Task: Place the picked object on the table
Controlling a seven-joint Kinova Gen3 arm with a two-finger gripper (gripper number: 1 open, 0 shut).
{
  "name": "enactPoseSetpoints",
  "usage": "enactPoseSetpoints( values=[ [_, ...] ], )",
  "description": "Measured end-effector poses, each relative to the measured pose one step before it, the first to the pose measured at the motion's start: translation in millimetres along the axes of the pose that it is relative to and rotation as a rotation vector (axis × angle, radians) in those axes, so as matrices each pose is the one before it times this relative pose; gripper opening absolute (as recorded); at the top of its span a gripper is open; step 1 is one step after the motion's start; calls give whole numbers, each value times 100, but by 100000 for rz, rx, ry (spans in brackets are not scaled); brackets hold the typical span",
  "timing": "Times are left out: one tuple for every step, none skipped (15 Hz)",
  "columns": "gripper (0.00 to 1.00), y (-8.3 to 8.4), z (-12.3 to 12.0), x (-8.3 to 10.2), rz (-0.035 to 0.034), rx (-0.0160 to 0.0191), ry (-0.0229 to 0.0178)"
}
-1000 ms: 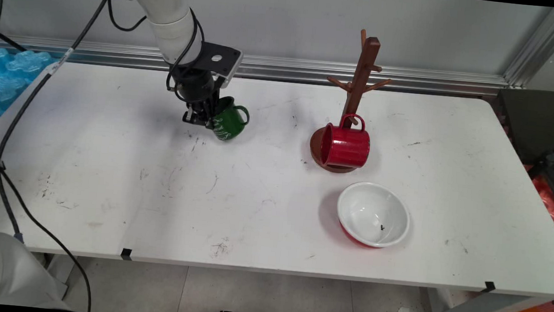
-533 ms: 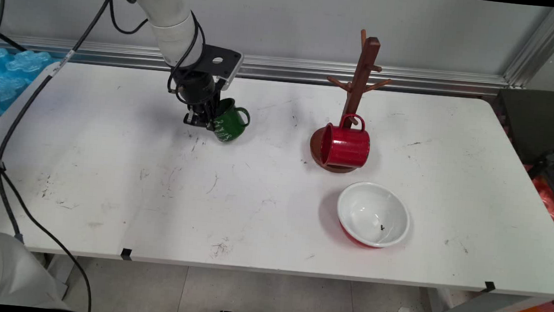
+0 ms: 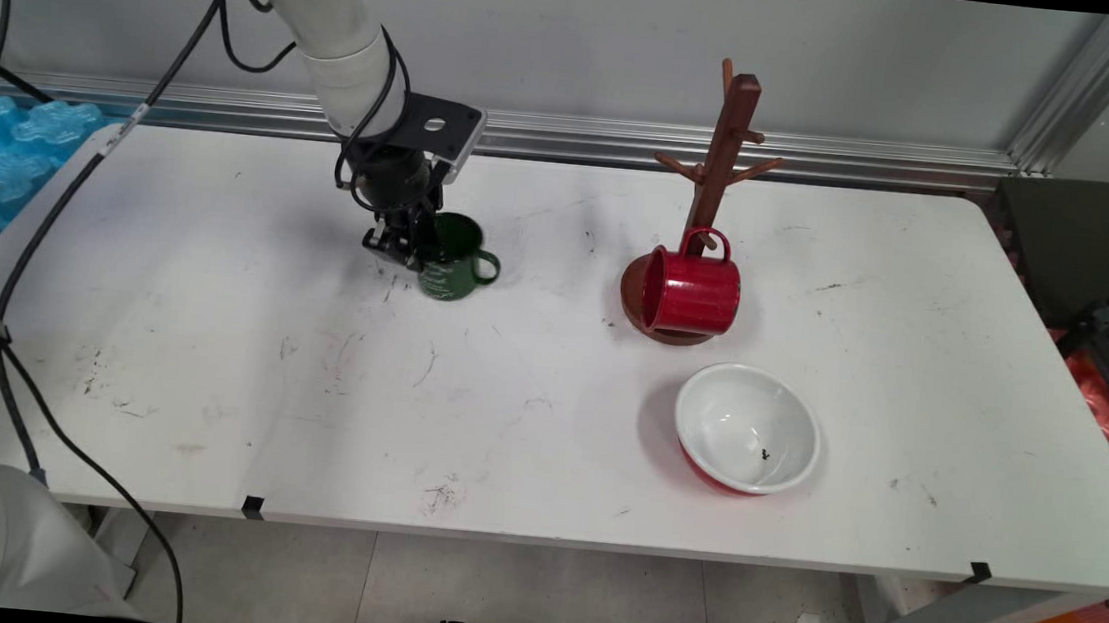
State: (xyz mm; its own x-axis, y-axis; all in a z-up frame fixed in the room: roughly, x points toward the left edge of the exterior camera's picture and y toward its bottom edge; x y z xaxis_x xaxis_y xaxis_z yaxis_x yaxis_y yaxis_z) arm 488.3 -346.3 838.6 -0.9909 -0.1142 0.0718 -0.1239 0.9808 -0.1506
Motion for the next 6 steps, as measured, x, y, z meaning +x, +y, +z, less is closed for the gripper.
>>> enactPoseSetpoints(
  values=[
    [100,32,52,-21,1,-54,41],
    [100,26,41,-3,15,-61,49],
    [100,15,38,20,51,-81,44],
    [100,31,46,-6,-25,-120,25],
    [100,22,30,0,-32,-68,35],
    [100,30,12,-22,-125,-55,34]
  ],
)
